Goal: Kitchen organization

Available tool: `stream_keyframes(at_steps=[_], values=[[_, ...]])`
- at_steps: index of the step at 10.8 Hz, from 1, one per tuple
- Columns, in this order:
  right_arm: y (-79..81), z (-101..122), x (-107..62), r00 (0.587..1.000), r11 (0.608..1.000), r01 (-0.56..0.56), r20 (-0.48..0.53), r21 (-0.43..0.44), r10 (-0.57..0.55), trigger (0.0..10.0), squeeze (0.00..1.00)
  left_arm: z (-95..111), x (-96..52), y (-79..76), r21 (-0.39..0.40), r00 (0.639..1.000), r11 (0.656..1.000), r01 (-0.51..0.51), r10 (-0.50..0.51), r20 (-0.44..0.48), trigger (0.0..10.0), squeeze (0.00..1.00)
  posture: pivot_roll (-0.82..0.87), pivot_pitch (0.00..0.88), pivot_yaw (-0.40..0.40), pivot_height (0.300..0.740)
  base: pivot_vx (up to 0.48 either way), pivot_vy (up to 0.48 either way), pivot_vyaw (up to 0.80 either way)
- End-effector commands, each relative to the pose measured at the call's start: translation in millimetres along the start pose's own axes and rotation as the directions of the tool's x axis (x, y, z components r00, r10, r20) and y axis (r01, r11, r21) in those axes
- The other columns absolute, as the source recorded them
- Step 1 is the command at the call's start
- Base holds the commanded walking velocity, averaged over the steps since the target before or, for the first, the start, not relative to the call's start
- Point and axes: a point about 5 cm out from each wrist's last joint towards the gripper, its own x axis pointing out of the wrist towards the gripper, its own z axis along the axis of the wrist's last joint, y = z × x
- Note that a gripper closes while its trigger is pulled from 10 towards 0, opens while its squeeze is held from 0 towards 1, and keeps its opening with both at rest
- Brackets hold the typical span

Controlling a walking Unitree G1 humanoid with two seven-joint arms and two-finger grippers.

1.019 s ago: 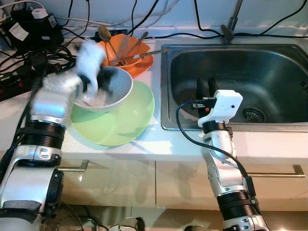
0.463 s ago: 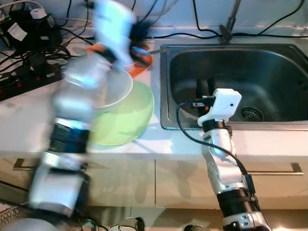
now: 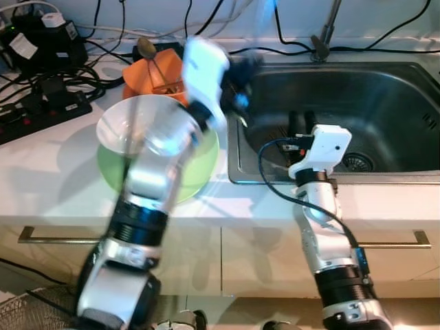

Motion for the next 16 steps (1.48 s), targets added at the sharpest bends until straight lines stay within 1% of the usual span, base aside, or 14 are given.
stream_keyframes(at_steps=[1,3,4,5,6,7,8,10,11,12,13,14,15,16], values=[[-7.9,0,4.5,0.999,0.999,0.032,-0.009,-0.015,-0.032,10.0,0.00,-11,-0.6,-5.9,0.012,1.000,1.000,0.008,-0.008,-0.030,10.0,0.00,0.03,0.039,0.059,0.740,0.000,0.000,0.00],[-16.2,0,6.8,0.998,0.998,0.058,-0.006,-0.033,-0.059,10.0,0.00,-30,-3.0,-13.4,-0.013,0.998,1.000,-0.008,0.007,-0.065,10.0,0.00,0.03,0.027,0.057,0.740,0.000,0.000,0.00],[-16.9,0,6.9,0.998,0.998,0.061,-0.005,-0.033,-0.061,10.0,0.00,-32,-3.3,-14.3,-0.012,0.998,1.000,-0.010,0.009,-0.067,10.0,0.00,0.03,0.025,0.058,0.740,0.000,0.000,0.00],[-17.4,1,7.5,0.998,0.997,0.064,0.002,-0.035,-0.064,10.0,0.00,-40,-4.7,-16.2,0.008,0.997,1.000,-0.030,0.031,-0.064,10.0,0.00,0.03,0.020,0.057,0.740,0.000,0.000,0.00],[-18.9,2,9.4,0.997,0.997,0.072,0.008,-0.036,-0.072,10.0,0.00,-47,-7.4,-16.4,0.049,0.997,0.997,-0.064,0.066,-0.048,10.0,0.00,0.03,0.018,0.055,0.740,0.000,0.000,0.00],[-20.0,2,10.3,0.997,0.997,0.074,0.010,-0.039,-0.073,10.0,0.00,-51,-8.6,-16.6,0.059,0.996,0.995,-0.076,0.079,-0.051,10.0,0.00,0.03,0.021,0.054,0.740,0.000,0.000,0.00],[-23.8,4,12.3,0.997,0.996,0.079,0.018,-0.049,-0.079,10.0,0.00,-57,-9.4,-17.9,0.090,0.994,0.992,-0.083,0.088,-0.060,10.0,0.00,0.02,0.028,0.053,0.740,0.000,0.000,0.00],[-28.3,7,14.1,0.996,0.994,0.092,0.027,-0.058,-0.091,10.0,0.00,-62,-8.1,-19.8,0.105,0.994,0.990,-0.090,0.095,-0.047,10.0,0.00,0.02,0.037,0.051,0.740,0.000,0.000,0.00],[-31.4,10,16.1,0.994,0.993,0.102,0.038,-0.061,-0.100,10.0,0.00,-63,-6.5,-23.9,0.128,0.996,0.989,-0.073,0.079,-0.044,10.0,0.00,0.02,0.040,0.049,0.740,0.000,0.000,0.00],[-35.0,15,19.1,0.992,0.992,0.122,0.048,-0.036,-0.121,10.0,0.00,-64,-5.2,-26.6,0.145,0.997,0.987,-0.063,0.070,-0.041,10.0,0.00,0.02,0.046,0.049,0.740,0.000,0.000,0.00],[-39.3,22,22.9,0.987,0.989,0.146,0.060,0.009,-0.146,10.0,0.00,-65,-4.3,-28.8,0.184,0.997,0.982,-0.046,0.056,-0.046,10.0,0.00,0.02,0.050,0.049,0.740,0.000,0.000,0.00],[-44.7,28,27.2,0.983,0.982,0.170,0.061,0.082,-0.175,10.0,0.41,-66,-3.4,-30.8,0.222,0.998,0.975,-0.028,0.041,-0.053,10.0,0.00,0.02,0.052,0.048,0.740,0.000,0.000,0.00],[-45.9,32,29.0,0.981,0.973,0.177,0.057,0.149,-0.187,10.0,1.00,-67,-3.2,-31.6,0.235,0.998,0.972,-0.021,0.035,-0.056,10.0,0.00,0.02,0.055,0.049,0.740,0.000,0.000,0.00],[-46.1,39,32.2,0.980,0.946,0.174,0.050,0.273,-0.194,10.0,1.00,-70,-3.1,-33.0,0.245,0.997,0.970,-0.011,0.029,-0.068,10.0,0.00,0.02,0.057,0.051,0.740,0.000,0.000,0.00]])
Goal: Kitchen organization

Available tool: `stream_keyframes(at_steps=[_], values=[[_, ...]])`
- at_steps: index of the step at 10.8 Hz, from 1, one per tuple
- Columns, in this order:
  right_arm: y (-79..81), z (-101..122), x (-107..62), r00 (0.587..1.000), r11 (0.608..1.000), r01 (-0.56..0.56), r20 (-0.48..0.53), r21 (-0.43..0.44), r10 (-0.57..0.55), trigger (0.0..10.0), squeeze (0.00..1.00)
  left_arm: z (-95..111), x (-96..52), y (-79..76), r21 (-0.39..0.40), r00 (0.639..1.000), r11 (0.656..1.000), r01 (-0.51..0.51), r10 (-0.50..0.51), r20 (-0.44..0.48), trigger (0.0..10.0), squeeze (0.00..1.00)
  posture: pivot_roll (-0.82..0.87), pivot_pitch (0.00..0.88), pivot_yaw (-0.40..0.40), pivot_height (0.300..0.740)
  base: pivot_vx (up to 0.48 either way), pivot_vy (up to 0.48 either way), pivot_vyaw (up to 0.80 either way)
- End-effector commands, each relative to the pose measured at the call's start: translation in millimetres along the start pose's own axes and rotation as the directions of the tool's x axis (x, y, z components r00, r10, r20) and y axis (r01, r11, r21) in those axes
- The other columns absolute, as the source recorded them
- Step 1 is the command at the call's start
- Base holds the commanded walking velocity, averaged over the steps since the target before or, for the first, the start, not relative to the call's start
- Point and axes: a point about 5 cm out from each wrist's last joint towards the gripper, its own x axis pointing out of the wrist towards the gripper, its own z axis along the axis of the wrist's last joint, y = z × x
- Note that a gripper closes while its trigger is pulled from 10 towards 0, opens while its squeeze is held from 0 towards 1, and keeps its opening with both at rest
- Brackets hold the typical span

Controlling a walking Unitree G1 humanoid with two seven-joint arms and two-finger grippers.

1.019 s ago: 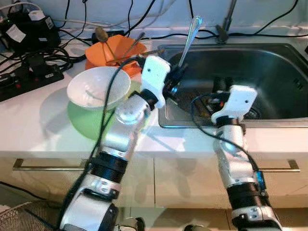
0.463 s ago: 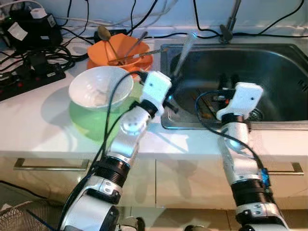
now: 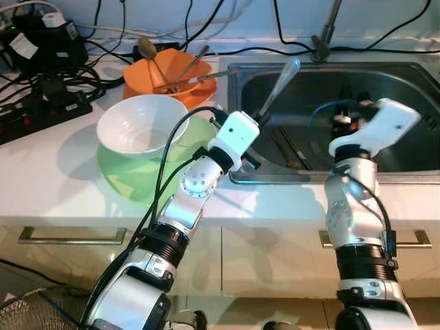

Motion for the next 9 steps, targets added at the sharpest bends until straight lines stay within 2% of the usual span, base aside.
stream_keyframes(at_steps=[1,3,4,5,7,9], values=[[3.0,10,5.2,1.000,0.995,-0.008,0.011,0.101,0.006,10.0,1.00,3,3.6,-0.4,0.027,1.000,1.000,0.007,-0.007,0.012,10.0,0.00,0.02,0.058,0.049,0.740,0.000,0.000,0.00],[-0.8,13,3.8,0.998,0.967,-0.050,-0.011,0.249,0.054,10.0,1.00,2,4.1,-1.7,0.028,1.000,1.000,0.010,-0.010,0.006,10.0,0.00,0.02,0.064,0.048,0.740,0.000,0.000,0.00],[6.1,9,-7.6,0.977,0.922,-0.189,-0.032,0.339,0.212,10.0,0.33,2,4.3,-3.3,0.027,1.000,1.000,0.014,-0.014,0.003,10.0,0.00,0.02,0.067,0.048,0.740,0.000,0.000,0.00],[8.8,7,-14.6,0.962,0.896,-0.237,-0.040,0.376,0.272,10.0,0.00,2,4.5,-4.2,0.028,1.000,0.999,0.018,-0.018,0.004,10.0,0.00,0.02,0.068,0.047,0.740,0.000,0.000,0.00],[14.4,6,-28.5,0.912,0.799,-0.348,-0.019,0.490,0.409,10.0,0.00,2,4.9,-6.9,0.030,1.000,0.999,0.031,-0.031,0.002,10.0,0.00,0.02,0.070,0.046,0.740,0.000,0.000,0.00],[16.0,7,-31.4,0.895,0.771,-0.380,-0.008,0.511,0.446,10.0,0.00,1,5.1,-7.8,0.029,0.999,0.999,0.038,-0.038,0.002,10.0,0.00,0.03,0.070,0.044,0.740,0.000,0.000,0.00]])
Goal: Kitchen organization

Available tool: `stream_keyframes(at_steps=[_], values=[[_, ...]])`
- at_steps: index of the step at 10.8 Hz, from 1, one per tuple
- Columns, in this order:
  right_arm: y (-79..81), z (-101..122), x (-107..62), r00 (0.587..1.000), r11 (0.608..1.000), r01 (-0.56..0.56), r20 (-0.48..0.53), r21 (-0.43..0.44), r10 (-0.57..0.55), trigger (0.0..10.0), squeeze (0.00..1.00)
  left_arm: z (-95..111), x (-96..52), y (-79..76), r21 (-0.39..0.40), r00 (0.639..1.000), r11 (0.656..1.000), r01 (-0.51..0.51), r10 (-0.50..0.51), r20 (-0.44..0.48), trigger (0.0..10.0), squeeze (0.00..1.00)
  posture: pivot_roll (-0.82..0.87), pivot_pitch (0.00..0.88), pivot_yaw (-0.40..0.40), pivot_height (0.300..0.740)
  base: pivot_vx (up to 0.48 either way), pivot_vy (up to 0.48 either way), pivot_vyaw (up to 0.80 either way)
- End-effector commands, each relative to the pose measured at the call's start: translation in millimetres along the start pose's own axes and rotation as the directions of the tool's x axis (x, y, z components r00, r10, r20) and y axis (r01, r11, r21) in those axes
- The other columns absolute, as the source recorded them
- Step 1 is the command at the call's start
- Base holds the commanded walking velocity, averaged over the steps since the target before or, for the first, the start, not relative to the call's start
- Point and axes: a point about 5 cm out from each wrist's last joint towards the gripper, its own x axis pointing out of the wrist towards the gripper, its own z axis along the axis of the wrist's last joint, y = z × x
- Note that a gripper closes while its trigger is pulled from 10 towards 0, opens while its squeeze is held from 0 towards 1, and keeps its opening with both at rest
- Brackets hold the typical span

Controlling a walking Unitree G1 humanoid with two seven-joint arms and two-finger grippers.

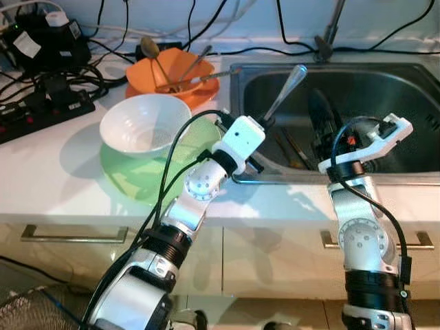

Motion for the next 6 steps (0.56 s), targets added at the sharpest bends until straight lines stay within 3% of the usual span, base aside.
stream_keyframes(at_steps=[1,6], values=[[5.7,3,0.8,0.999,0.999,-0.045,0.007,0.018,0.045,10.0,0.00,2,3.3,-2.7,0.019,1.000,0.999,0.030,-0.030,0.002,10.0,0.00,0.03,0.069,0.043,0.740,0.000,0.000,0.00],[13.1,-3,0.2,0.996,0.994,-0.093,-0.009,0.052,0.094,10.0,0.00,-1,1.2,-20.7,0.043,0.987,0.986,0.159,-0.158,-0.023,10.0,0.00,0.03,0.064,0.042,0.740,0.000,0.000,0.00]])
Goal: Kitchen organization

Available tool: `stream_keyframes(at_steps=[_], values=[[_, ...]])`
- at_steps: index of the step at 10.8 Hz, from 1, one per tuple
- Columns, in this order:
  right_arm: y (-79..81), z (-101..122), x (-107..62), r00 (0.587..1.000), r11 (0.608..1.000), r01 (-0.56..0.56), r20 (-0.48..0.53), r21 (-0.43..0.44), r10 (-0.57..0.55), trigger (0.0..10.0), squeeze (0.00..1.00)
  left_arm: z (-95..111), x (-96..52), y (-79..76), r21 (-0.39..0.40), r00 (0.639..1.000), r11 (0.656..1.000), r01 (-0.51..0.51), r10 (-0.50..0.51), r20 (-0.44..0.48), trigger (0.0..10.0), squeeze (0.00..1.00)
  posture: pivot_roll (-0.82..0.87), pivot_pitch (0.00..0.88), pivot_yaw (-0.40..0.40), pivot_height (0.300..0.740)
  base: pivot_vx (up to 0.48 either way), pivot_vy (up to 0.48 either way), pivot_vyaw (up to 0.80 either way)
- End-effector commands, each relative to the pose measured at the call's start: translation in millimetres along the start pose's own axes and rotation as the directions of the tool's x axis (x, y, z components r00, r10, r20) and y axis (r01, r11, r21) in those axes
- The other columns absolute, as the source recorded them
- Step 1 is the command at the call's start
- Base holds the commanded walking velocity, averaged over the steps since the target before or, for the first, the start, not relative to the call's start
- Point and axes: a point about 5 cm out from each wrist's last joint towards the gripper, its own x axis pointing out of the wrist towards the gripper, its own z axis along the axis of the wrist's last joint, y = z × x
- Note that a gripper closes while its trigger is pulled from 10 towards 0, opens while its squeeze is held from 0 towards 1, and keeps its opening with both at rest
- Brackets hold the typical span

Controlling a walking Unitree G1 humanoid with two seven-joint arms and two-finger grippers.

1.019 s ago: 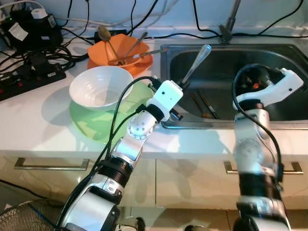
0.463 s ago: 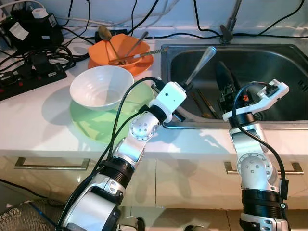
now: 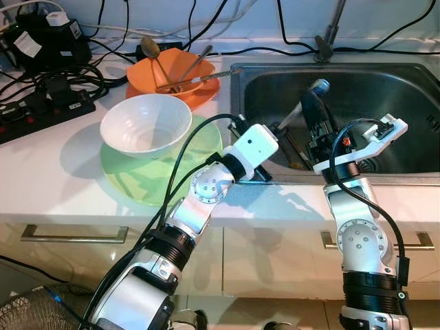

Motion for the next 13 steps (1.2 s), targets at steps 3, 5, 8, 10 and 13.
stream_keyframes(at_steps=[3,5,8,10,13], values=[[3.1,3.5,2.5,1.000,1.000,-0.005,0.018,-0.008,0.006,10.0,0.00,-4.1,-1.4,-6.8,0.012,0.998,0.999,0.051,-0.050,-0.026,10.0,0.00,0.03,0.055,0.044,0.740,0.000,0.000,0.00],[2.1,4.1,3.8,1.000,1.000,0.007,0.030,-0.002,-0.007,0.0,0.00,-4.2,-1.5,-7.1,0.013,0.998,0.998,0.055,-0.055,-0.027,10.0,0.00,0.03,0.054,0.043,0.740,0.000,0.000,0.00],[0.9,2.8,4.5,0.999,1.000,0.024,0.032,-0.001,-0.024,0.0,0.00,-4.6,-1.6,-8.0,0.012,0.997,0.998,0.064,-0.064,-0.031,10.0,0.00,0.03,0.059,0.044,0.740,0.000,0.000,0.00],[1.7,0.5,5.0,0.999,1.000,0.026,0.029,0.003,-0.026,0.0,0.00,-4.6,-1.6,-8.0,0.013,0.997,0.998,0.067,-0.066,-0.032,10.0,0.00,0.03,0.060,0.044,0.740,0.000,0.000,0.00],[1.5,-0.9,6.4,0.999,1.000,0.031,0.029,0.004,-0.031,0.0,0.00,-4.7,-1.3,-8.5,0.014,0.997,0.997,0.071,-0.071,-0.034,10.0,0.00,0.03,0.063,0.044,0.740,0.000,0.000,0.00]])
